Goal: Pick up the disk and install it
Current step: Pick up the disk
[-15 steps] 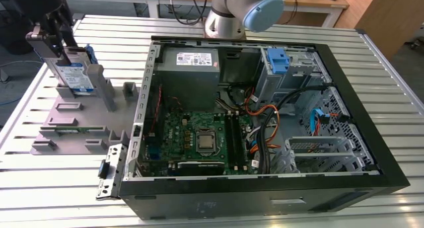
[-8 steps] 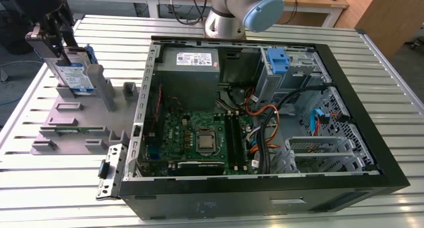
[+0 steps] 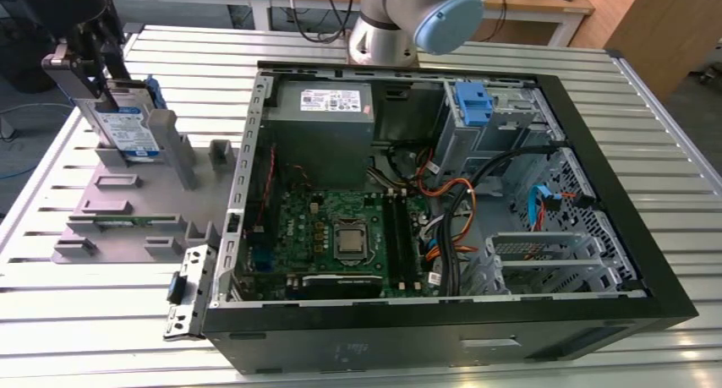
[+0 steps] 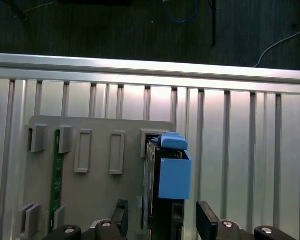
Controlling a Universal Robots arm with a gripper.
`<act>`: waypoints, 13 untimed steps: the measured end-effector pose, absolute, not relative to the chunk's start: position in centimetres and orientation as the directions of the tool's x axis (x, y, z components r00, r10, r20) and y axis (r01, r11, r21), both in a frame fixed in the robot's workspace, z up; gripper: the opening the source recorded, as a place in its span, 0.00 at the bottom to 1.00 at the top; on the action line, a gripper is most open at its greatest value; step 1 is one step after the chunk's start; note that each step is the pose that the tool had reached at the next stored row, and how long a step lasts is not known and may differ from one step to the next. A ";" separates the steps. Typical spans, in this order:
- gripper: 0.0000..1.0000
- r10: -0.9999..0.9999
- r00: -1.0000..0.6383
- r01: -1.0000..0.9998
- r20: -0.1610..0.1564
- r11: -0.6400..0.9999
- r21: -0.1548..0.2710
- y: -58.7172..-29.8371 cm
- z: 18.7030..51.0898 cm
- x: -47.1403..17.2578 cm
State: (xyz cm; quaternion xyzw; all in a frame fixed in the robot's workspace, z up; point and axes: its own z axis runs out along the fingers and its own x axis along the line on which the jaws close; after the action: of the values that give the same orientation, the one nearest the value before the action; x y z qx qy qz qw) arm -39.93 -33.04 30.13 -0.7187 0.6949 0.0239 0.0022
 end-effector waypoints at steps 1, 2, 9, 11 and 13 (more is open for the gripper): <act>0.65 -0.999 0.033 -0.999 -0.037 -0.034 0.030 -33.0 30.1 -39.9; 0.65 -0.999 0.033 -0.999 -0.037 -0.034 0.030 -33.0 30.1 -39.9; 0.65 -0.999 0.033 -0.999 -0.037 -0.034 0.030 -33.0 30.2 -39.7; 0.65 -0.999 0.033 -0.999 -0.037 -0.034 0.030 -33.0 30.2 -39.7; 0.65 -0.999 0.033 -0.999 -0.037 -0.034 0.030 -33.0 30.2 -39.7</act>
State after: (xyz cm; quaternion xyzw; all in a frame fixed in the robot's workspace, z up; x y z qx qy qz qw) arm -39.74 -33.04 30.16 -0.7187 0.6949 0.0239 0.0021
